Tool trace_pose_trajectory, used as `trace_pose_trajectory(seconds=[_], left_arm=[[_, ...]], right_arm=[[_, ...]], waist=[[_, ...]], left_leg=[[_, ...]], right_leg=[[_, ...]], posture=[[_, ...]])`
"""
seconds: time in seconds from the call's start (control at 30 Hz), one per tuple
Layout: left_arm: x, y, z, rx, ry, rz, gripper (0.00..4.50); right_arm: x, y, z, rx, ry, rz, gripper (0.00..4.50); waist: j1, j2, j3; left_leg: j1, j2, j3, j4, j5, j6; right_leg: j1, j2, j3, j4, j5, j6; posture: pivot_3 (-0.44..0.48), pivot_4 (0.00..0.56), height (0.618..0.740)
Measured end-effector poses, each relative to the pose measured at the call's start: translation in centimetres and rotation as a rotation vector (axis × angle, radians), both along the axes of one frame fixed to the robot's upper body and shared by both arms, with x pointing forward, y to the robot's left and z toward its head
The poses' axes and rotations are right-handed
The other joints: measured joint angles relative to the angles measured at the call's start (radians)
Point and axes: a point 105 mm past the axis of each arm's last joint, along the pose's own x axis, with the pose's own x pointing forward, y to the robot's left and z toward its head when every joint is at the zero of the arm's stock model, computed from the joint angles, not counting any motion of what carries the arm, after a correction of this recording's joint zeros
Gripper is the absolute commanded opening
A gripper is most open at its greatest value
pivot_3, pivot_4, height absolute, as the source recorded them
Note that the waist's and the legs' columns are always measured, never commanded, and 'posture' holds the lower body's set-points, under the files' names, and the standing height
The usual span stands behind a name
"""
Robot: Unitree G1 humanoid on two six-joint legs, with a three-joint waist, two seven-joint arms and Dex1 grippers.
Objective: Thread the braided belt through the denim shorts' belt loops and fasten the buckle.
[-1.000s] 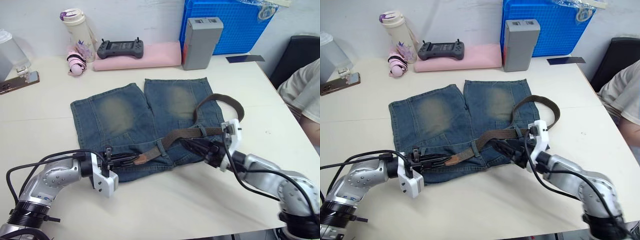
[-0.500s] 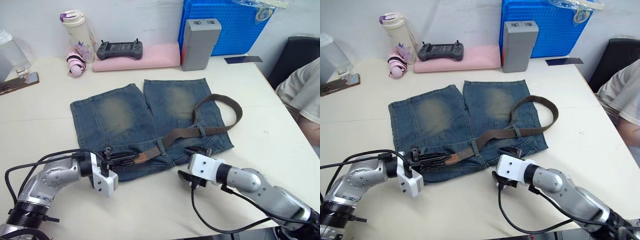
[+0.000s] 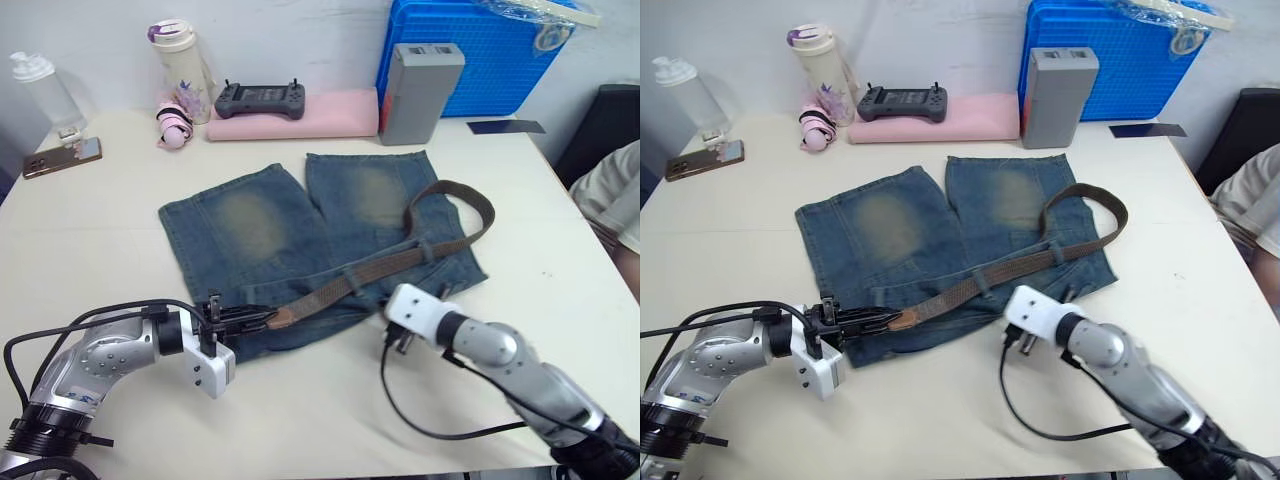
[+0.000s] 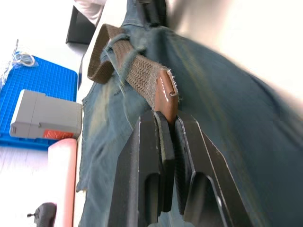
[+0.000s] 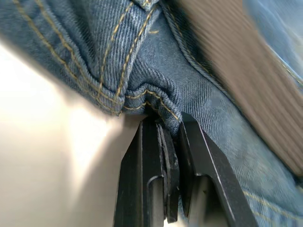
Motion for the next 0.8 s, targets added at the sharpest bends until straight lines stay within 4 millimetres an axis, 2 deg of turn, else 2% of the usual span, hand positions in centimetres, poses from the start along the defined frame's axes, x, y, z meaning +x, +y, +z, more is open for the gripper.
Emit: trace_pose_trajectory(seconds=[0.27,0.5,0.57,0.63,0.8], left_arm=[[-0.3,0.6,0.4,0.027,-0.032,-0.01,0.0],[-0.6,0.5,1.0,0.034,-0.059,-0.023,0.0],[-0.7,0.5,0.9,0.031,-0.059,-0.024,0.0],[-0.8,0.5,0.9,0.03,-0.056,-0.024,0.0],[-1.2,0.8,0.4,0.022,-0.039,-0.018,0.0]], right_arm=[[1.4,-5.9,0.5,-0.096,-0.004,-0.169,0.02],[1.5,-7.2,0.6,-0.111,0.005,-0.202,0.02],[1.5,-7.2,0.5,-0.115,0.005,-0.199,0.81],[1.5,-7.2,0.6,-0.115,0.007,-0.197,1.22],[0.9,-7.9,1.1,-0.035,0.054,-0.217,3.41]], waist=[[0.017,0.0,0.0],[0.016,0.0,0.0],[0.016,0.0,0.0],[0.016,0.0,0.0],[0.016,0.0,0.0]], left_leg=[[-0.004,-0.001,0.0,0.0,-0.001,0.002],[-0.004,-0.001,0.0,0.0,-0.001,0.003],[-0.004,-0.001,0.0,0.0,-0.001,0.003],[-0.004,-0.001,-0.001,0.0,-0.001,0.003],[-0.005,-0.001,-0.001,0.0,-0.001,0.003]], right_leg=[[0.0,-0.002,-0.004,-0.003,0.0,0.001],[0.002,-0.002,-0.007,-0.003,0.001,0.002],[0.002,-0.002,-0.007,-0.003,0.001,0.002],[0.002,-0.002,-0.007,-0.003,0.001,0.002],[0.002,-0.002,-0.008,-0.003,0.001,0.002]], posture=[[0.0,0.15,0.728],[0.0,0.15,0.728],[0.0,0.15,0.728],[0.0,0.15,0.728],[0.0,0.15,0.728]])
